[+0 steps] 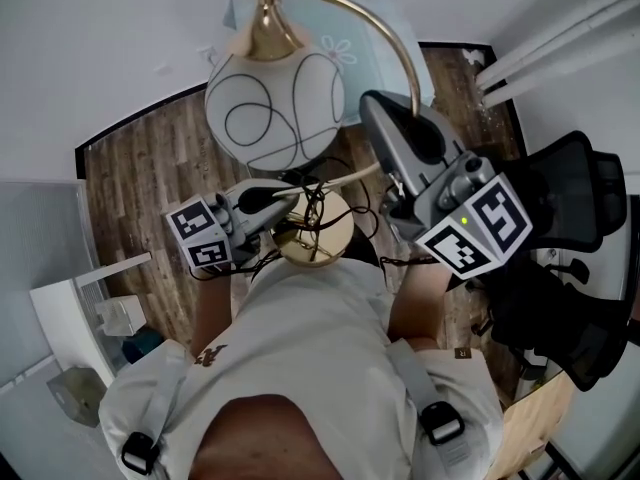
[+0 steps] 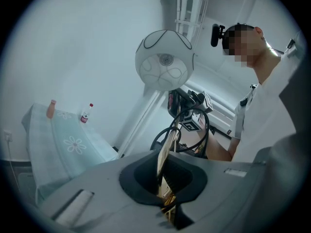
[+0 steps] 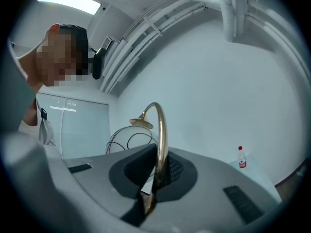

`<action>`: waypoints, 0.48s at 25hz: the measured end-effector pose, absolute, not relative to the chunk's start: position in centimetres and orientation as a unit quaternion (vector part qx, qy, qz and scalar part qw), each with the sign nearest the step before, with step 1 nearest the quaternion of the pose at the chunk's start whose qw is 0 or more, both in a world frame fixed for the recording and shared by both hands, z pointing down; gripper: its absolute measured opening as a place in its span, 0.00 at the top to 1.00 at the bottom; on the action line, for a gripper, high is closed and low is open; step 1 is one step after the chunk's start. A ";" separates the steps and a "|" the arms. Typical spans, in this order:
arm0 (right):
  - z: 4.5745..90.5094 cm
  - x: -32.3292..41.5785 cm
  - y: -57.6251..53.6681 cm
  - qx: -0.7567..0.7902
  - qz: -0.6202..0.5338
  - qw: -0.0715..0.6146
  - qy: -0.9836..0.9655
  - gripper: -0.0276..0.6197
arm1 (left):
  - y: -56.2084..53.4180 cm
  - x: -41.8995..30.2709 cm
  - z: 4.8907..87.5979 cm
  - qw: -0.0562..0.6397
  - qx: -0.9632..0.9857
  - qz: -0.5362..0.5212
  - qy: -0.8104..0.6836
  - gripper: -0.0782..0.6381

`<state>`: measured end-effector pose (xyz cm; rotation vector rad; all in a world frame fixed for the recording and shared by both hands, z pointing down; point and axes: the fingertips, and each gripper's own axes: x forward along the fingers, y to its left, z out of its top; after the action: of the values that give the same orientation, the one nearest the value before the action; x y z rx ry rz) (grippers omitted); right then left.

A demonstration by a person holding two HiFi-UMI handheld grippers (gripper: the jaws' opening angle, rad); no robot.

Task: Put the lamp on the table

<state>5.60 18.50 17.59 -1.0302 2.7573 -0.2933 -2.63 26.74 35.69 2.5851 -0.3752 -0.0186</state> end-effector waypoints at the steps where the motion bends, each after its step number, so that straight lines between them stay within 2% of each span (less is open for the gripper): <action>1: 17.6 5.7 18.0 -0.344 -0.099 0.092 0.929 0.96 | 26.2 -2.5 35.7 0.261 0.955 -0.007 -0.140 0.89; 12: 17.5 6.3 10.2 -0.310 -0.111 0.094 0.940 0.96 | 19.1 -1.5 35.5 0.264 0.950 -0.010 -0.166 0.89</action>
<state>6.33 10.23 17.51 -0.9199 2.7873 -0.3299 -1.52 19.09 35.55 2.5670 -0.4495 -0.0275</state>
